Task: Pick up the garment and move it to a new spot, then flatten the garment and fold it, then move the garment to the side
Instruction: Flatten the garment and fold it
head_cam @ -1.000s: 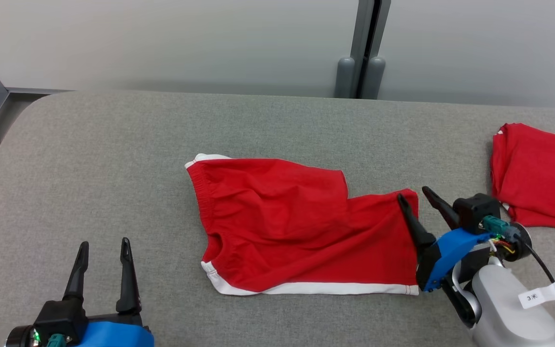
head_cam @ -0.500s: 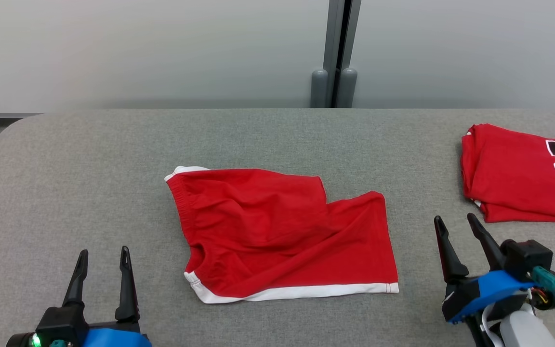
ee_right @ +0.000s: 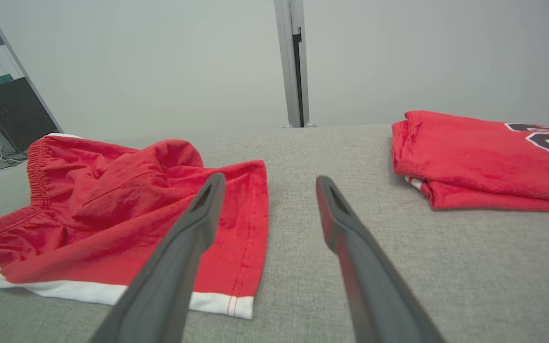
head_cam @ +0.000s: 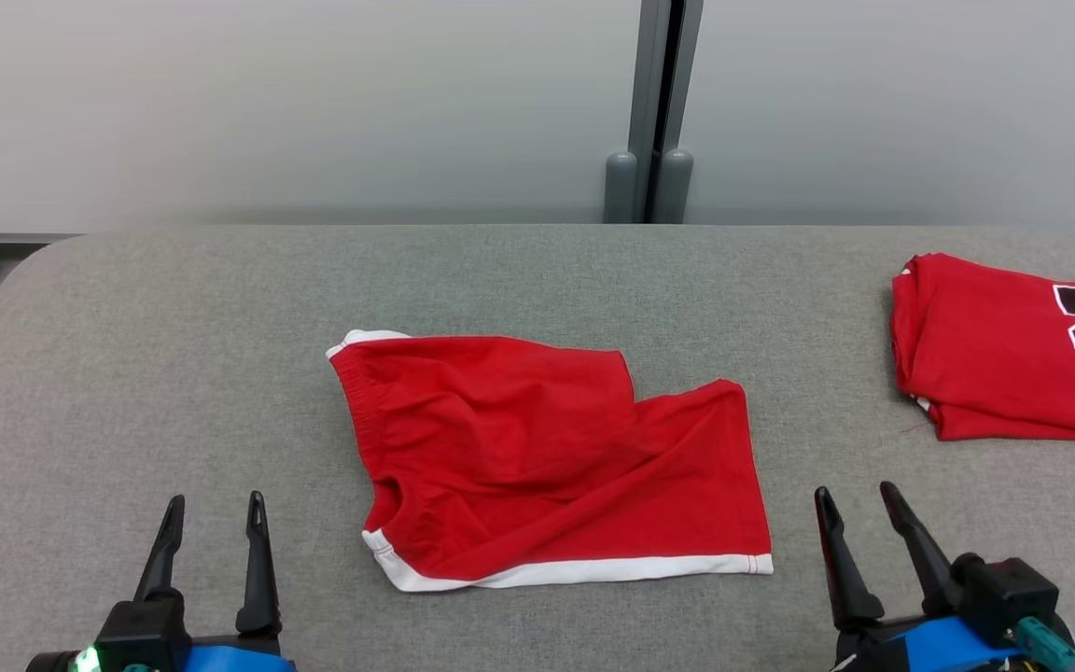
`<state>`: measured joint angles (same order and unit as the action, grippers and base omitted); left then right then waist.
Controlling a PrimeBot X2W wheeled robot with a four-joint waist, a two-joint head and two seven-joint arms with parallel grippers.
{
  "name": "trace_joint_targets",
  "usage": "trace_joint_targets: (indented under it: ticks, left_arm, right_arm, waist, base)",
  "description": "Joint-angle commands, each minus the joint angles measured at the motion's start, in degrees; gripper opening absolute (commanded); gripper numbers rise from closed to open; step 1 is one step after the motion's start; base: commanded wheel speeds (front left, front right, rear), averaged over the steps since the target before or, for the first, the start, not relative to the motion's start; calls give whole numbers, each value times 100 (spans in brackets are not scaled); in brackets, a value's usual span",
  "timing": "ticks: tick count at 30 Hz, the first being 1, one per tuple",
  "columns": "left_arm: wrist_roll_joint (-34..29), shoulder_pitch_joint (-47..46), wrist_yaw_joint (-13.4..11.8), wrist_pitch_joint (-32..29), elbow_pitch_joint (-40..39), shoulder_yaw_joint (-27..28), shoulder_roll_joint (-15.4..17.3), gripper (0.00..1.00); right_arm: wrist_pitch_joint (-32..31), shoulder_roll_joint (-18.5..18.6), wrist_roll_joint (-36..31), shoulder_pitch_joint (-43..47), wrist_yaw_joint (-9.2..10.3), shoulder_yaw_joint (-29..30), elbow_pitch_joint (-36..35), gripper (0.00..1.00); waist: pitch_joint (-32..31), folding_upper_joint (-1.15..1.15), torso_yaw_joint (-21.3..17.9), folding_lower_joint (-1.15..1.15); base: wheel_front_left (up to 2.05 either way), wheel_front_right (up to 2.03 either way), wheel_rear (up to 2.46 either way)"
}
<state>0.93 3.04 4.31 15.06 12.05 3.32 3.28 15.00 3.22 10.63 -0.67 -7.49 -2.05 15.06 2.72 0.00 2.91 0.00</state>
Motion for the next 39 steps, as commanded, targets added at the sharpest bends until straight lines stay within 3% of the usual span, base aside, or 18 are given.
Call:
trace_joint_targets:
  ticks: [1, 29, 39]
  left_arm:
    - [-31, -36, -24, 14, -12, 11, 26, 100]
    - [85, -25, -107, 14, 39, -30, 102, 100]
    - [-229, -438, 235, 14, 545, -967, 338, 100]
  right_arm:
    - [22, -14, -12, 84, -1, -17, -35, 100]
    - [-20, -33, 97, 64, -1, -210, 86, 100]
    - [-424, -28, -227, -399, -1, -214, 464, 100]
  waist:
    - [-5, 0, 5, 0]
    - [21, 0, -41, 0]
    - [86, 0, -127, 0]
  base:
    - [0, 0, 0]
    - [0, 0, 0]
    - [0, 0, 0]
